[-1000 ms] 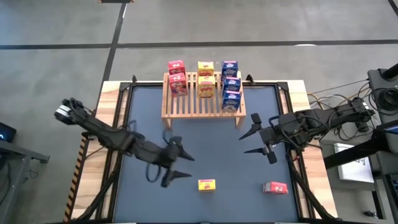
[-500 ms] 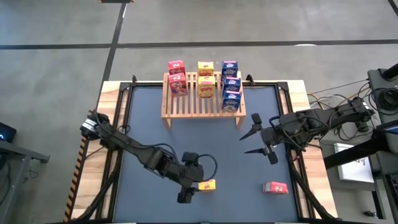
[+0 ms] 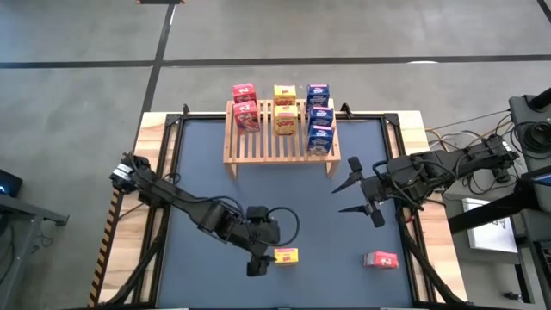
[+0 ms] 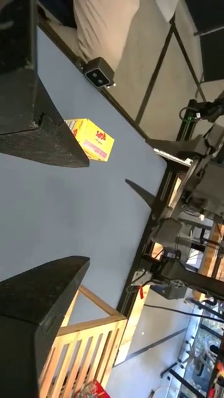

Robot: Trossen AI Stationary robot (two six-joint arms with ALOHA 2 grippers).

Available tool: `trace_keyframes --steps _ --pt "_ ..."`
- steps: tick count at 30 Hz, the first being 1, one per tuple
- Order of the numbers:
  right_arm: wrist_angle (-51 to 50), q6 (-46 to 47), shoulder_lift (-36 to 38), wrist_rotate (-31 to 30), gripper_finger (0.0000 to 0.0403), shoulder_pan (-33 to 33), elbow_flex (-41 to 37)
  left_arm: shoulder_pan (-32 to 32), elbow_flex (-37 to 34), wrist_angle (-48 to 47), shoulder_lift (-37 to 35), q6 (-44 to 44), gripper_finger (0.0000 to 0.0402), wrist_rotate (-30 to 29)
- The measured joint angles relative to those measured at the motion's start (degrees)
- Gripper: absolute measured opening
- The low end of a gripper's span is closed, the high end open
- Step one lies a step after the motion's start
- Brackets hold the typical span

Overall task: Stack cereal on shelf
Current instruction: Put the yellow cereal box on the shelf aligned with the yellow cereal boxes

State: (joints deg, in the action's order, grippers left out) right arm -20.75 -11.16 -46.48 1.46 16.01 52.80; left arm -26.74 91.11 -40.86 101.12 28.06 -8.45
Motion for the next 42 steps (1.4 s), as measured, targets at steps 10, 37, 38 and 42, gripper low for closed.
trace_keyframes --steps 10,37,38,42 --pt "0.0 -0.4 0.3 0.0 0.0235 0.0 0.0 0.1 -0.2 -0.7 -1.0 -1.7 0.0325 -0.4" --pt "-0.2 -1.3 0.3 -0.1 0.0235 0.0 0.0 0.9 -8.3 13.0 -0.1 1.5 0.0321 0.1" --pt "-0.2 -1.3 0.3 -0.1 0.0235 0.0 0.0 0.9 -8.3 13.6 0.4 1.3 0.0321 0.0" --pt "-0.2 -1.2 0.3 -0.1 0.0235 0.0 0.0 1.0 -8.3 15.4 2.1 1.3 0.0321 0.0"
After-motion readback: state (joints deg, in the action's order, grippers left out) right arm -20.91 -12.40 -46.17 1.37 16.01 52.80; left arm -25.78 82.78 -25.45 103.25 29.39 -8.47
